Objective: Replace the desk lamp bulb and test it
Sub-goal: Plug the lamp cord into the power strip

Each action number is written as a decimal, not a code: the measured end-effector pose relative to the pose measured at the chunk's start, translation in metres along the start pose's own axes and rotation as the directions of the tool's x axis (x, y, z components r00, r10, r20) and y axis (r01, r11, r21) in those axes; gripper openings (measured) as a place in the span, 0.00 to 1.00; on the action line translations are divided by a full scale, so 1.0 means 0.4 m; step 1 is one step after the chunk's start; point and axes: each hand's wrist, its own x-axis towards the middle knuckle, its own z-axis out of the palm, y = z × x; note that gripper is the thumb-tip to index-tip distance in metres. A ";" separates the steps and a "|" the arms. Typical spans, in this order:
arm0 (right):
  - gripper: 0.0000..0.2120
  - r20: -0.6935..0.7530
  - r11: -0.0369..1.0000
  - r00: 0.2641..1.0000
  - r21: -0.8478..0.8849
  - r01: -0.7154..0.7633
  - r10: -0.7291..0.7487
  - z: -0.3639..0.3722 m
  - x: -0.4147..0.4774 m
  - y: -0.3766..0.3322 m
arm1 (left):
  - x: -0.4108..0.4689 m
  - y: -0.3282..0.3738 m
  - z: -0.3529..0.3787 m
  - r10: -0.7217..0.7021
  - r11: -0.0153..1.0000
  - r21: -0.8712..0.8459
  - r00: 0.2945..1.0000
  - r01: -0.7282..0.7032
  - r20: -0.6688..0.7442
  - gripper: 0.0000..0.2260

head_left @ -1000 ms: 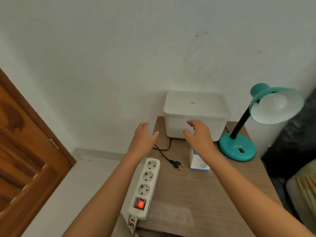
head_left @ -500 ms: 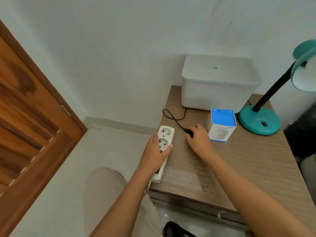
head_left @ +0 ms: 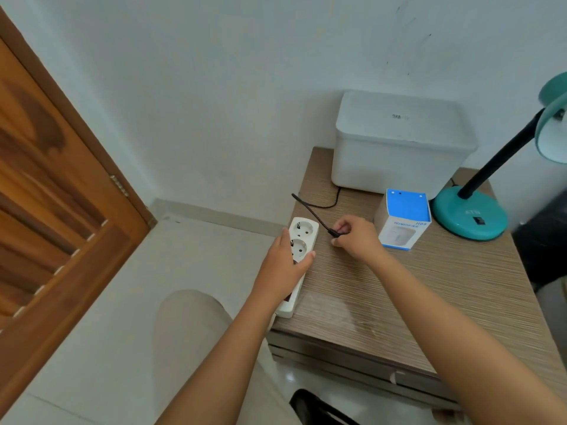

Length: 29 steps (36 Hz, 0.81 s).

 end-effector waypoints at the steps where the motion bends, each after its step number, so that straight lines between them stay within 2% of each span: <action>1: 0.11 -0.008 0.999 1.000 0.033 0.007 -0.007 -0.004 -0.003 0.000 | 0.000 0.000 0.000 0.000 1.000 0.005 1.000 0.000 -0.002 0.30; 4: 0.14 -0.027 0.984 0.998 0.168 0.054 -0.050 -0.017 -0.019 -0.008 | 0.000 0.000 0.000 -0.001 1.000 0.005 1.000 0.001 0.000 0.31; 8: 0.14 -0.066 0.928 0.993 0.352 0.119 -0.102 -0.032 -0.038 -0.037 | -0.001 0.000 0.000 0.008 1.000 -0.007 1.000 -0.008 -0.010 0.29; 11: 0.13 -0.093 0.890 0.985 0.421 0.172 -0.147 -0.034 -0.041 -0.061 | -0.002 -0.001 0.000 0.010 1.000 -0.004 1.000 -0.010 -0.011 0.29; 18: 0.12 -0.049 0.872 0.967 0.423 0.246 -0.250 -0.017 -0.022 -0.096 | 0.000 -0.005 0.003 0.007 1.000 -0.015 1.000 -0.007 -0.009 0.30; 29: 0.08 0.135 0.927 0.926 0.182 0.328 -0.354 0.017 0.023 -0.106 | 0.001 -0.007 0.004 0.007 0.999 -0.049 1.000 -0.007 -0.013 0.31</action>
